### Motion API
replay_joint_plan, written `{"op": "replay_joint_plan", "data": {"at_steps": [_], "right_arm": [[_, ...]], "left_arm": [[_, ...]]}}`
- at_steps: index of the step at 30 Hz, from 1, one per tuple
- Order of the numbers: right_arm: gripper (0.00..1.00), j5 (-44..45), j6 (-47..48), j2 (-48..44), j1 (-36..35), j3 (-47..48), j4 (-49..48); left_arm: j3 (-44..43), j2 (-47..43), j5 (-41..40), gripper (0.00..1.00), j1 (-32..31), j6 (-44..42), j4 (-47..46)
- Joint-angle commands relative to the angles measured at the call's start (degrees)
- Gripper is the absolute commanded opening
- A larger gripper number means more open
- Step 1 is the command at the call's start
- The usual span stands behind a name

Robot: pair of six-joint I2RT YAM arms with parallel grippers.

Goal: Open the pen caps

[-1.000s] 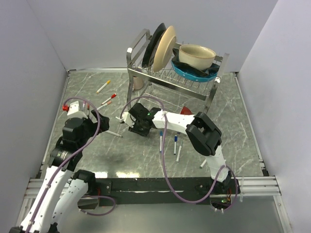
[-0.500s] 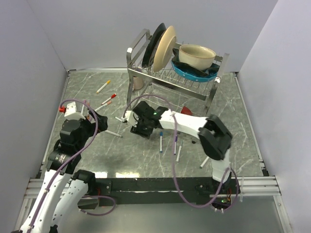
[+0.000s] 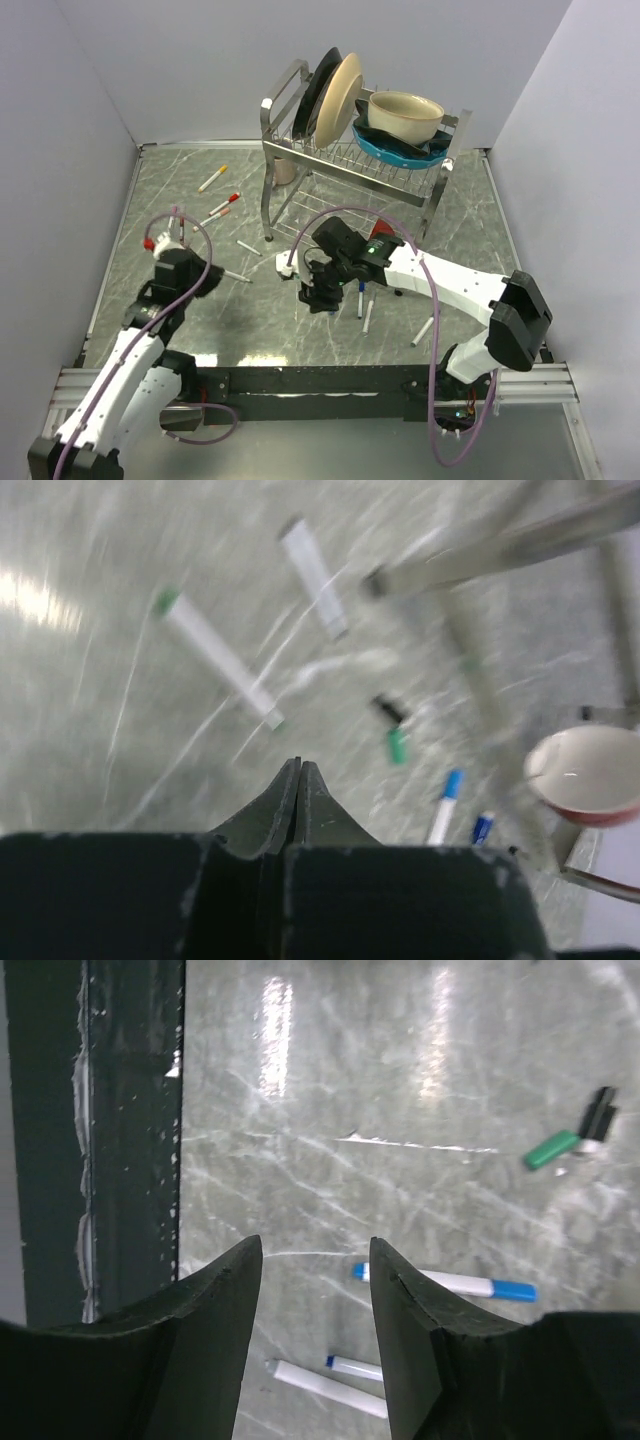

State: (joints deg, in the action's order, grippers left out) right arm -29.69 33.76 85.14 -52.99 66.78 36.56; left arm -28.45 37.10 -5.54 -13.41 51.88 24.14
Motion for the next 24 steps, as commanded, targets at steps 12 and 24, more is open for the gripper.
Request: {"op": "replay_joint_plan", "data": {"at_steps": [12, 24], "right_arm": [[0.54, -3.79, 1.66, -3.67, 0.35, -1.83, 0.27], [0.54, -3.97, 2.19, -4.55, 0.43, -1.92, 0.8]], "left_arm": [[2.96, 23.43, -6.85, 0.04, 0.23, 22.3, -4.54], [-4.85, 39.44, -8.96, 0.15, 0.23, 22.65, -6.21]]}}
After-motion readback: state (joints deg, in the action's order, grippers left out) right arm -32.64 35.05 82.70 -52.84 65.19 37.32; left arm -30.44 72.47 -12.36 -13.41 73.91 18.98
